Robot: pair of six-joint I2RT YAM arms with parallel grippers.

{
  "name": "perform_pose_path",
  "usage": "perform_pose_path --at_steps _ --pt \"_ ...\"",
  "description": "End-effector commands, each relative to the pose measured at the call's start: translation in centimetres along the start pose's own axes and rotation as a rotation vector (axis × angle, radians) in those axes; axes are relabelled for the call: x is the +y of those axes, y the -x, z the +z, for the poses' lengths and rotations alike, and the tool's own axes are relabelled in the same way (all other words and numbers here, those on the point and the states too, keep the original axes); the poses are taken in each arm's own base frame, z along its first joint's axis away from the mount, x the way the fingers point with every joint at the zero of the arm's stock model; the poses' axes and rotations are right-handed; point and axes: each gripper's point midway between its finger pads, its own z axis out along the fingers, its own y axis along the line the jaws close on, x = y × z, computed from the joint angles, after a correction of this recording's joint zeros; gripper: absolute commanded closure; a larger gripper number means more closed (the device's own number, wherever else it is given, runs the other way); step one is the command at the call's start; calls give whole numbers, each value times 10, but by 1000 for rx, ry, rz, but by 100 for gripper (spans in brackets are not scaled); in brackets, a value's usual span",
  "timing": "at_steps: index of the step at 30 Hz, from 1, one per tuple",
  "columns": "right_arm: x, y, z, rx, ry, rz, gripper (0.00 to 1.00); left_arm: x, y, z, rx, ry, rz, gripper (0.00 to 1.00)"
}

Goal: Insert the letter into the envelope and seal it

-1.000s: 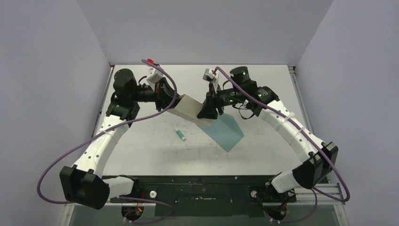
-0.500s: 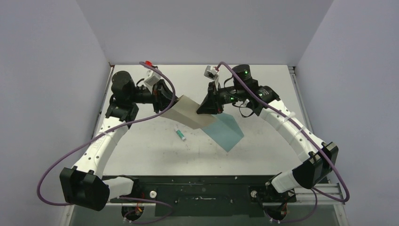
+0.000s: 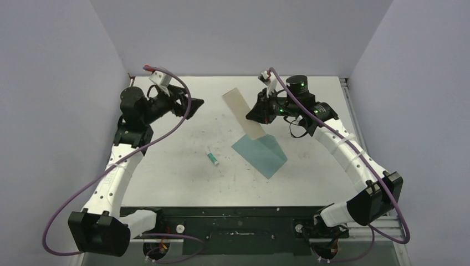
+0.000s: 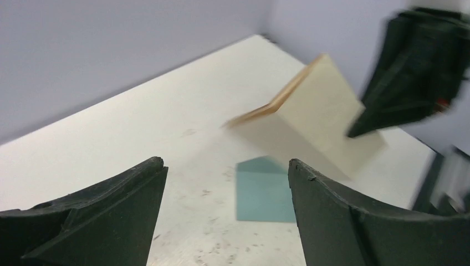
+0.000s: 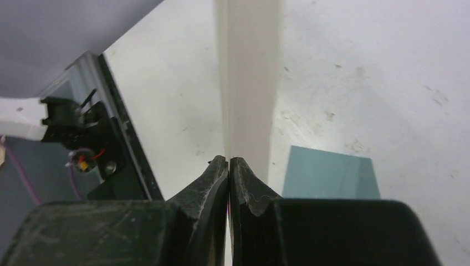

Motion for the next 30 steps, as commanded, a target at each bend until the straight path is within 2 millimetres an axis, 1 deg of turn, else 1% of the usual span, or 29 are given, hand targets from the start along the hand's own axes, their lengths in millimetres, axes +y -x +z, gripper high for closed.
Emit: perform_pose_path --at_steps 1,2,3,4,5,7,8,10,12,13,16,18,23,26,30 --pt "-55 22 -17 -109 -343 35 95 106 1 -40 -40 666 -37 19" --pt "-60 23 -18 -125 -368 59 95 104 5 -39 -53 656 -44 18" --pt "-66 27 -19 -153 -407 84 95 95 11 -34 -69 614 -58 18" --pt "-67 32 -19 -185 -416 105 95 84 15 -26 -83 553 -81 17" --pt "-65 37 -18 -218 -407 123 95 67 19 -15 -100 469 -116 17" --pt "-56 55 -19 -311 -371 145 95 30 28 6 -138 279 -185 17" --pt "-51 61 -19 -348 -345 164 95 10 30 17 -156 193 -252 17" --pt "-41 71 -17 -404 -286 201 95 -22 33 32 -170 67 -315 17" --pt "-31 79 -16 -445 -223 229 95 -46 34 45 -176 -9 -373 17" --pt "-25 83 -15 -467 -189 242 95 -53 35 49 -184 -35 -402 17" --pt "-10 89 -14 -502 -93 279 95 -64 37 56 -220 -89 -463 19" --pt "0 95 -14 -524 -33 283 95 -68 38 59 -238 -114 -486 21" --pt "21 101 -17 -546 87 295 95 -67 38 64 -244 -111 -522 30" --pt "28 101 -16 -547 133 302 95 -73 42 66 -254 -155 -557 34" --pt "33 102 -16 -556 175 316 95 -79 46 68 -272 -203 -603 38"
